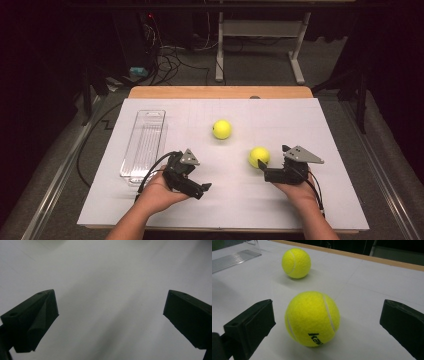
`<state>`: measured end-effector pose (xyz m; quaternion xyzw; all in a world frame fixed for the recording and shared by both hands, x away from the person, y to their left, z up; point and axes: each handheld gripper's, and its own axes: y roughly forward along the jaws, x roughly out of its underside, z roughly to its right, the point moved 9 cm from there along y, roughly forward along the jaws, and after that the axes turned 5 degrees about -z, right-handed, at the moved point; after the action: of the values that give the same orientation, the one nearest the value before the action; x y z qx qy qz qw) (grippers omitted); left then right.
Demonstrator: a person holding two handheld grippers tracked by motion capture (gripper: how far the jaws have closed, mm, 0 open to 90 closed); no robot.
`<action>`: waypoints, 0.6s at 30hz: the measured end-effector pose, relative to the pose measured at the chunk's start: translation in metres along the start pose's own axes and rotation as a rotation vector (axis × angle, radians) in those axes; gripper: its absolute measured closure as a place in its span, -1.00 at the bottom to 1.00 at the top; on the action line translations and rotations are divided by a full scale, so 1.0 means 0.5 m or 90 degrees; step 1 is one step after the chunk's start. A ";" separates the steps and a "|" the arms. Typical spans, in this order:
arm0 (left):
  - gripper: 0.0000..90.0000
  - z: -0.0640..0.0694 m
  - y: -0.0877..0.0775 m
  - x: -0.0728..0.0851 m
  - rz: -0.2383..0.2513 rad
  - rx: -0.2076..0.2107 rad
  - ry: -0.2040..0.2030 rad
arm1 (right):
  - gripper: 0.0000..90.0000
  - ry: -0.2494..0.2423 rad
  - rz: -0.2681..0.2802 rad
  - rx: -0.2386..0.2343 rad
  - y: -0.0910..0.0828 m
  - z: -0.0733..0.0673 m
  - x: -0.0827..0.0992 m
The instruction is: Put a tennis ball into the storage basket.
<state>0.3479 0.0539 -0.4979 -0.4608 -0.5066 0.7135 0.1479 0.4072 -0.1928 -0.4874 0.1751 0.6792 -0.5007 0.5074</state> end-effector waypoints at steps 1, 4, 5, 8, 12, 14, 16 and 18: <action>-0.99 0.003 0.006 0.006 -0.020 0.000 -0.002 | -1.00 -0.005 -0.006 0.005 0.008 -0.002 -0.004; -0.99 0.006 0.008 0.013 -0.037 -0.002 -0.002 | -1.00 -0.015 -0.013 0.005 0.021 -0.008 -0.008; -0.99 0.007 0.008 0.016 -0.041 0.000 -0.004 | -1.00 -0.015 -0.013 0.005 0.021 -0.008 -0.008; -0.99 0.010 0.008 0.028 -0.063 0.003 -0.002 | -1.00 -0.024 -0.032 0.002 0.039 -0.015 -0.005; -0.99 0.007 0.012 0.045 -0.077 0.010 -0.014 | -1.00 -0.033 -0.057 -0.003 0.051 -0.020 0.004; -0.99 0.006 0.014 0.051 -0.083 0.012 -0.017 | -1.00 -0.035 -0.072 -0.007 0.056 -0.021 0.010; -0.99 0.007 0.014 0.052 -0.082 0.016 -0.019 | -1.00 -0.035 -0.087 -0.011 0.060 -0.022 0.016; -0.99 0.008 0.013 0.051 -0.080 0.015 -0.017 | -0.96 -0.033 -0.109 -0.016 0.064 -0.022 0.025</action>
<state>0.3328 0.0660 -0.5160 -0.4167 -0.5281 0.7150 0.1906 0.4202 -0.1726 -0.5147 0.0973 0.6845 -0.5378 0.4824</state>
